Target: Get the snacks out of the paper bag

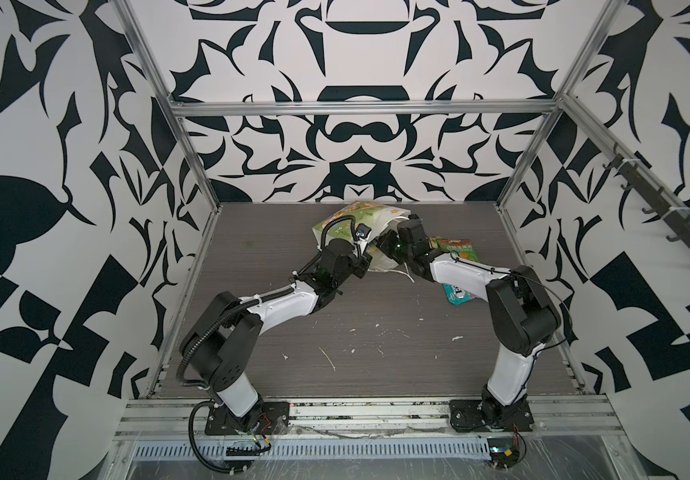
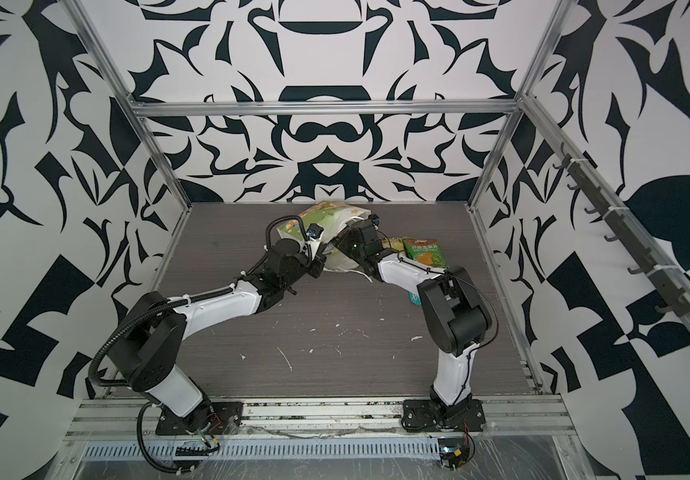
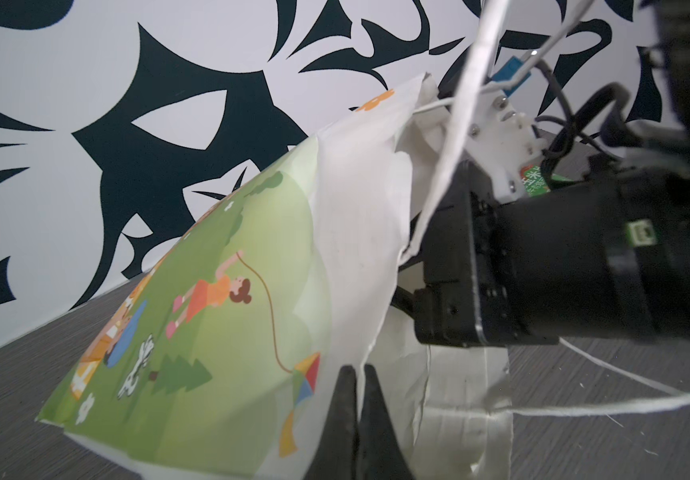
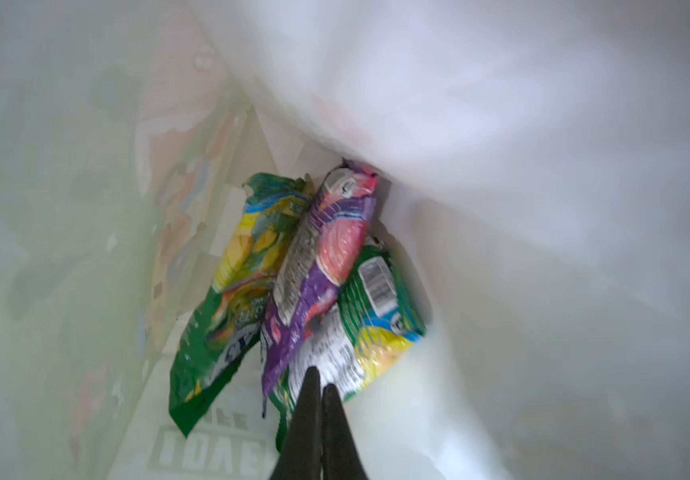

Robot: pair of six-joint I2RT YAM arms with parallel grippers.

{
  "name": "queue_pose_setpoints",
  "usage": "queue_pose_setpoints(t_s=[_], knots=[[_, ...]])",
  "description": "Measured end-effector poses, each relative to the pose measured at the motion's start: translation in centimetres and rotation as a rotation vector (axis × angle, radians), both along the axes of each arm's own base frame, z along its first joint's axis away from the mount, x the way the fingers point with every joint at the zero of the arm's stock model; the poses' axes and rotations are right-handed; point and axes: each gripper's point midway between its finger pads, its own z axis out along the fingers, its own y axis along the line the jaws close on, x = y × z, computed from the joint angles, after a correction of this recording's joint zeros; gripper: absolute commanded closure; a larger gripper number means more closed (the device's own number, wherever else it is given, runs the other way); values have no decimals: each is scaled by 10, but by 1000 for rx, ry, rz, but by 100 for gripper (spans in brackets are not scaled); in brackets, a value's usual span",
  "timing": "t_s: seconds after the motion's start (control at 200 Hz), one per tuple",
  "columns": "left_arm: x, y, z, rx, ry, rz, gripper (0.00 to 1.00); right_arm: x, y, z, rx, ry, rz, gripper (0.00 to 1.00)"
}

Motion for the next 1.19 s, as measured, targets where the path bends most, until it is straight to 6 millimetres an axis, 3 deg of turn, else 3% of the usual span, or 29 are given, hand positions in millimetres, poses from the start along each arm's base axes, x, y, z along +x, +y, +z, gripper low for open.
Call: queue_pose_setpoints(t_s=[0.04, 0.145, 0.295, 0.48, 0.715, 0.8, 1.195], knots=[[0, 0, 0, 0, 0, 1, 100, 0, 0, 0, 0, -4, 2, 89], [0, 0, 0, 0, 0, 1, 100, 2, 4, 1, 6, -24, 30, 77], [0, 0, 0, 0, 0, 0, 100, 11, 17, -2, 57, -64, 89, 68], [-1, -1, 0, -1, 1, -7, 100, 22, 35, -12, 99, -83, 156, 67], [-2, -3, 0, -3, 0, -19, 100, 36, 50, 1, 162, -125, 184, 64], [-1, -3, 2, -7, -5, -18, 100, 38, 52, 2, 179, -124, 182, 60], [-2, -4, 2, -10, -6, -25, 100, 53, 55, -10, 194, -84, 139, 60]])
